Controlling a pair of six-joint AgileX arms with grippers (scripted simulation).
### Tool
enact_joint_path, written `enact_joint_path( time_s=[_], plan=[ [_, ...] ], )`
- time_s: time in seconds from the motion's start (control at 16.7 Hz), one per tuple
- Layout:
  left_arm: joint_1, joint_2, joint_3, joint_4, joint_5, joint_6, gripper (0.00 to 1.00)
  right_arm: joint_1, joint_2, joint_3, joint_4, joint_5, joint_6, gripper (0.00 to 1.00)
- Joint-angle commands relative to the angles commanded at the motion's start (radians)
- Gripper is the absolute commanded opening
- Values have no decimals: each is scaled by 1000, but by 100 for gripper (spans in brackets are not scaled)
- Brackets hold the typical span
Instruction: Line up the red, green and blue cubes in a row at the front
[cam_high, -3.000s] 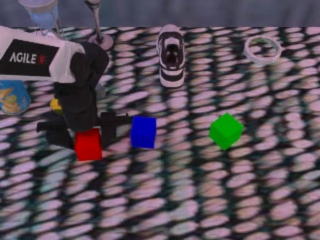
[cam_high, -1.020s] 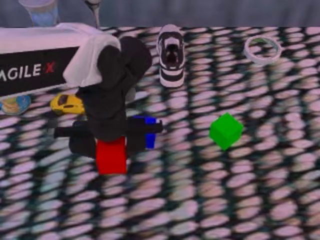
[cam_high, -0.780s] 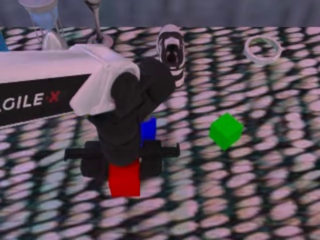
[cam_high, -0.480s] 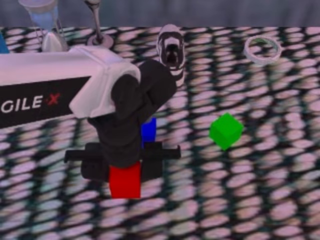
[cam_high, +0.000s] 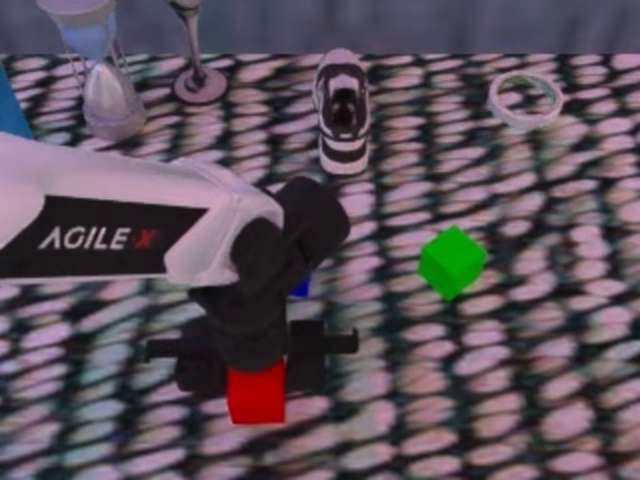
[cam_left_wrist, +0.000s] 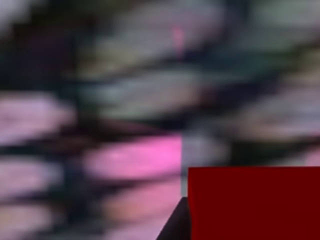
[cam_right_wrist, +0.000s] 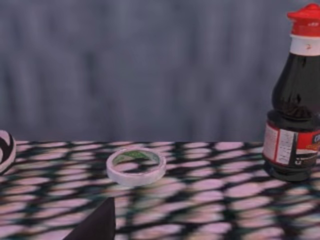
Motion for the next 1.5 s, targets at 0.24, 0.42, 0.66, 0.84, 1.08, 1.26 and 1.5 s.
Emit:
enact_joint_path(
  time_s=[0.24, 0.42, 0.66, 0.84, 1.08, 1.26, 1.5],
  plan=[
    [-4, 19, -23, 35, 0, 0, 0, 0, 0, 0, 0, 0, 0, 100],
    [-4, 19, -23, 35, 0, 0, 8, 0, 0, 0, 0, 0, 0, 100],
    [-4, 19, -23, 35, 0, 0, 38, 0, 0, 0, 0, 0, 0, 100],
    [-4, 19, -23, 35, 0, 0, 60, 0, 0, 0, 0, 0, 0, 100],
    [-4, 19, -23, 35, 0, 0, 90, 0, 0, 0, 0, 0, 0, 100],
    [-4, 19, -23, 35, 0, 0, 100, 0, 0, 0, 0, 0, 0, 100],
    [-4, 19, -23, 35, 0, 0, 100, 0, 0, 0, 0, 0, 0, 100]
  ],
)
